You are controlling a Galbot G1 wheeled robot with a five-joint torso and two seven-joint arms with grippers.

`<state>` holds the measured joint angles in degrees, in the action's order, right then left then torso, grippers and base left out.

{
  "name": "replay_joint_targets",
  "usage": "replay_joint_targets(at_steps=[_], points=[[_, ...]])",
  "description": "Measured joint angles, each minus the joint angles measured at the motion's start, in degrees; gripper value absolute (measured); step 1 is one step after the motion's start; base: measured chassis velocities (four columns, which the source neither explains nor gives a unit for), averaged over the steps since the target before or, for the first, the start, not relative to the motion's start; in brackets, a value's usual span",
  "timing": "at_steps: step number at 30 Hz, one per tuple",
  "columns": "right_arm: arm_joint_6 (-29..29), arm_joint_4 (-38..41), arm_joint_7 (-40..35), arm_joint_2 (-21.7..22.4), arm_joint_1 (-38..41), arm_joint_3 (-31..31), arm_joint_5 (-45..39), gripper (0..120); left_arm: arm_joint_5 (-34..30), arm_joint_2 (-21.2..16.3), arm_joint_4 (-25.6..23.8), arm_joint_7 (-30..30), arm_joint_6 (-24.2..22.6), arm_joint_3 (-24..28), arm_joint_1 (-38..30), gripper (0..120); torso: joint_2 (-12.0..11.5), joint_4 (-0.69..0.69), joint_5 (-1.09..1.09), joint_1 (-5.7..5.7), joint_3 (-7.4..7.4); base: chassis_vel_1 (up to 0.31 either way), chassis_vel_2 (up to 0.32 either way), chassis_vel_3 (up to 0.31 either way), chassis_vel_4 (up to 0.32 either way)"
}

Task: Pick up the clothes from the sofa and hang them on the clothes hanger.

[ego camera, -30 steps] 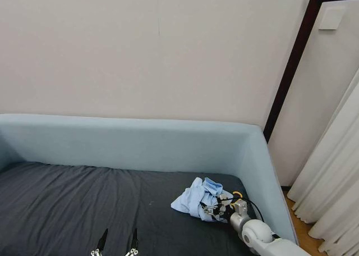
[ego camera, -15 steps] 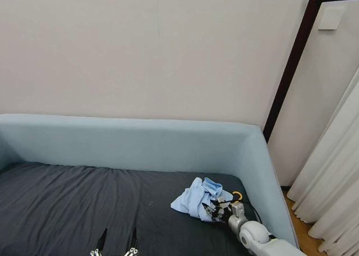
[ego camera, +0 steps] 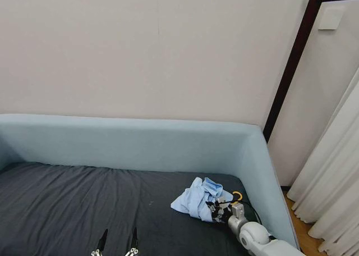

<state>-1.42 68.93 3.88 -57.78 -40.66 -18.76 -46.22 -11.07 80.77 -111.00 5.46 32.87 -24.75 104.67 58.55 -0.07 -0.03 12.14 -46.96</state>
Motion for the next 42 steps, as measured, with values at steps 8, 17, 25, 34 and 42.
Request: replay_joint_targets(at_steps=[8,17,25,34,42], points=[[0.5,11.2,-2.6,3.4,1.6,2.8,-1.3,0,-0.6,-0.8,-0.1,0.2,0.0,-0.3,-0.3,100,0.0,0.00,0.00,0.00,0.00,0.000,0.000,0.000,0.000],[-1.1,25.3,-4.8,11.8,12.5,1.5,-7.6,0,-1.0,-1.4,-0.6,0.3,0.0,-0.3,-0.6,100,0.0,-0.02,0.00,-0.01,0.00,0.000,0.000,0.000,0.000],[-4.6,30.2,-9.5,12.8,27.1,-1.9,-20.2,0,-2.0,-2.0,-1.0,0.3,-0.2,-0.5,-1.3,100,0.0,0.00,0.00,0.00,0.00,0.000,0.000,0.000,0.000],[-4.7,30.0,-10.6,10.5,40.4,-10.4,-22.9,0,-3.1,-2.4,-1.2,0.3,-0.1,-0.8,-1.3,100,0.0,-0.01,0.00,0.00,0.00,0.000,0.000,0.000,0.000],[-3.8,26.7,-11.9,2.1,54.3,-16.5,-27.1,0,-4.2,-2.5,-0.6,0.4,0.9,-1.1,-1.0,100,0.0,0.01,-0.03,0.00,0.00,0.000,0.000,0.000,0.000]])
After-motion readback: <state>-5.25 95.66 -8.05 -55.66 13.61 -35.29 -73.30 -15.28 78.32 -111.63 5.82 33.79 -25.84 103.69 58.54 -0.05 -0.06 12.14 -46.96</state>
